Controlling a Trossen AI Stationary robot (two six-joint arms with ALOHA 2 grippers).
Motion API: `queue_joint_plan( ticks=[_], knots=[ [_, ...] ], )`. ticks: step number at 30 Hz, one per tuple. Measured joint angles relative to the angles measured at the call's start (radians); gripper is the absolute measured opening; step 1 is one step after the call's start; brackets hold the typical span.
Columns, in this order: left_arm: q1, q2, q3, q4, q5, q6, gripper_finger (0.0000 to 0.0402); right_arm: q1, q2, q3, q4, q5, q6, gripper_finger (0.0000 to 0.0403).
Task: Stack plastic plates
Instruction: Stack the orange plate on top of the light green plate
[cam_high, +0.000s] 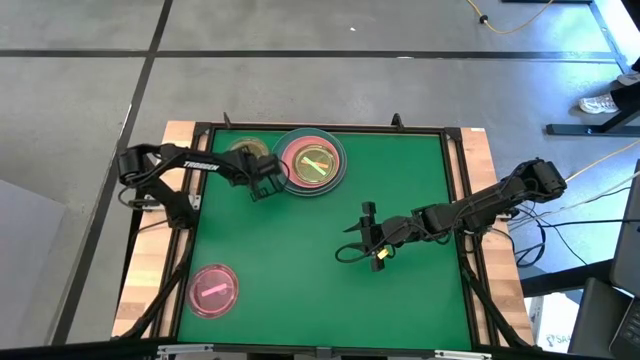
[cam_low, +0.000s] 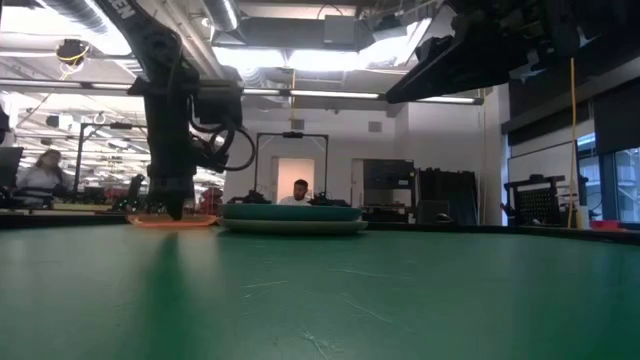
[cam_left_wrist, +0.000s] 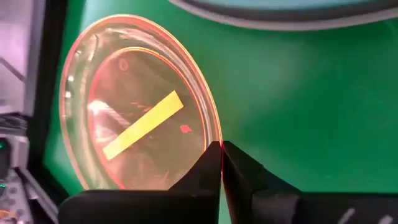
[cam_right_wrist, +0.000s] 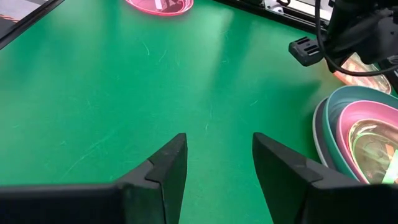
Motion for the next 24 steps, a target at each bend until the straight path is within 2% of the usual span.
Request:
queue_joint_plan(
  ticks=[7,14,19,24],
  knots=[
    [-0.059,-0.077,0.000,-0.039,-0.089,-0.013,0.0002,0.000,0.000,0.000,0.001,0.000,0.000,0.0172],
    [-0.102,-0.196,0.000,-0.031,-0.109,-0.046,0.0002,0.000,0.000,0.000,0.002,0.009,0.000,0.0172],
    [-0.138,-0.258,0.000,0.056,-0.093,-0.061,0.0002,0.000,0.000,0.000,0.002,0.009,0.000,0.0172],
    [-0.169,-0.265,0.000,0.237,-0.040,-0.034,0.0002,0.000,0.000,0.000,0.002,0.010,0.000,0.0172]
  ],
)
